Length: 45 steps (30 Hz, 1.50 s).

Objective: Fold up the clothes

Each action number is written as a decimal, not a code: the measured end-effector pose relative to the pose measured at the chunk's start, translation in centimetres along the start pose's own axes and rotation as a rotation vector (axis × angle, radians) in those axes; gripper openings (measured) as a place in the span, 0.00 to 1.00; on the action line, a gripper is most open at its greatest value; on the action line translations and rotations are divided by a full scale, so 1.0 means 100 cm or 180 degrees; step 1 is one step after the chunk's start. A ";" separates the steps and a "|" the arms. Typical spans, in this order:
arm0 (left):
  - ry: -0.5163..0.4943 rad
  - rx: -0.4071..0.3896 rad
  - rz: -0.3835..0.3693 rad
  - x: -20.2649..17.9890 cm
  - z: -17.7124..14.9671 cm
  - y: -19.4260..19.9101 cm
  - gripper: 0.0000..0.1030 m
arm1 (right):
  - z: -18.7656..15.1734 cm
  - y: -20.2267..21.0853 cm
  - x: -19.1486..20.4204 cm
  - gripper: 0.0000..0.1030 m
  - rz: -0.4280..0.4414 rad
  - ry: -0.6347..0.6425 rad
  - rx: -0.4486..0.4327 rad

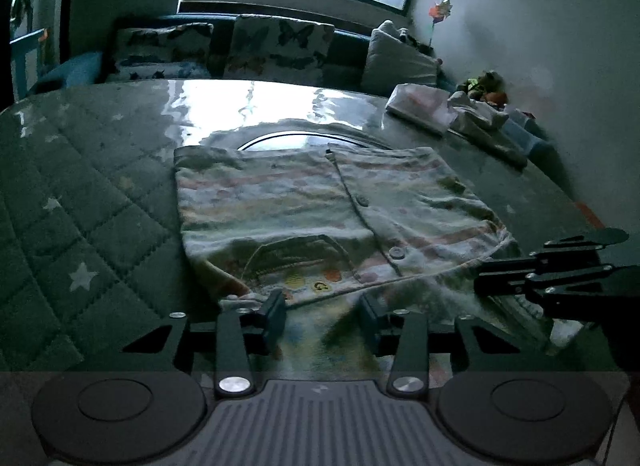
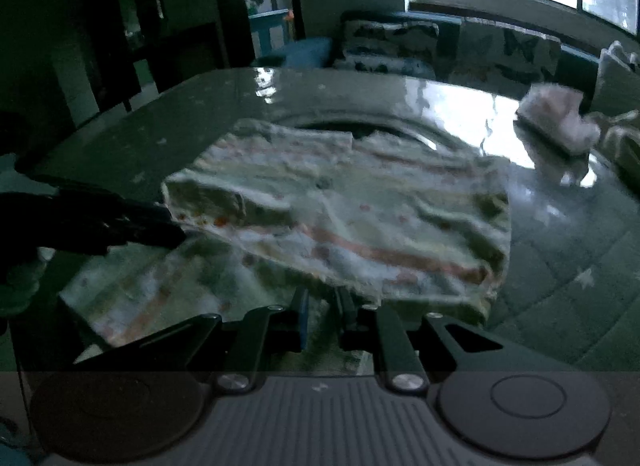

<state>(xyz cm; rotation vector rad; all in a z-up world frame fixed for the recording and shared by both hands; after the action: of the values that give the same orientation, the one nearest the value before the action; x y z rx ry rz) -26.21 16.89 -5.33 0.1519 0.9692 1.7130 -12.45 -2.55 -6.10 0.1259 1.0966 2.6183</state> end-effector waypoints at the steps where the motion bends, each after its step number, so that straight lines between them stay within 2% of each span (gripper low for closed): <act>1: -0.0015 -0.0001 0.0000 0.000 0.000 0.000 0.43 | 0.000 0.000 0.000 0.13 0.0006 0.0002 -0.0003; 4: -0.0023 0.0027 0.0036 -0.002 0.003 0.001 0.43 | 0.000 0.002 0.000 0.13 0.0004 0.0003 0.0017; 6: -0.0063 0.0001 0.0084 -0.006 0.003 0.005 0.47 | 0.001 0.005 0.001 0.18 -0.0002 0.0007 0.0006; 9: -0.0179 -0.0042 0.0154 -0.010 0.000 0.008 0.58 | 0.003 0.010 0.004 0.27 0.0011 0.0037 -0.0051; 11: -0.0246 -0.0036 0.0198 -0.010 -0.003 0.006 0.62 | 0.003 0.010 0.007 0.41 0.0046 0.0063 -0.0071; 15: -0.0423 -0.0056 0.0296 -0.013 -0.010 0.004 0.69 | -0.002 0.005 0.014 0.43 0.0069 0.0139 -0.0019; 16: -0.0464 -0.0068 0.0346 -0.015 -0.012 0.004 0.74 | -0.004 0.005 0.016 0.45 0.0063 0.0177 -0.0021; 18: -0.0494 -0.0088 0.0399 -0.017 -0.013 0.007 0.76 | -0.004 0.008 0.019 0.49 0.0059 0.0219 -0.0024; 25: -0.0668 -0.0202 0.0325 -0.035 -0.029 0.031 0.81 | -0.010 0.028 0.034 0.59 0.0046 0.0415 -0.0088; 32: -0.0876 -0.0161 0.0460 -0.044 -0.055 0.029 0.83 | -0.032 0.037 0.039 0.62 -0.0047 0.0430 -0.0023; 37: -0.0854 -0.0260 0.0489 -0.046 -0.055 0.039 0.84 | -0.038 0.045 0.039 0.62 -0.0089 0.0408 -0.0062; 41: -0.0809 -0.0215 0.0626 -0.040 -0.062 0.035 0.85 | -0.047 0.043 0.039 0.62 -0.0096 0.0366 -0.0042; 45: -0.0749 -0.0303 0.0685 -0.042 -0.061 0.047 0.86 | -0.045 0.053 0.039 0.62 -0.0140 0.0400 -0.0168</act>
<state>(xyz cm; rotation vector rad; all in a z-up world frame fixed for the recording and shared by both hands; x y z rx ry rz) -31.45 9.88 -4.73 0.3982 0.7160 1.8843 -18.33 -7.92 -5.62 -0.0743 1.0565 2.6435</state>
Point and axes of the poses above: each gripper's, at about its wrist camera, not at the fingertips, and y roughly against the way its jaws point, x to its left, z to its top, the point moved 1 cm from there along -y, roughly the way its jaws point, and after that the axes turned 12 degrees about y, right-handed, at the moved point
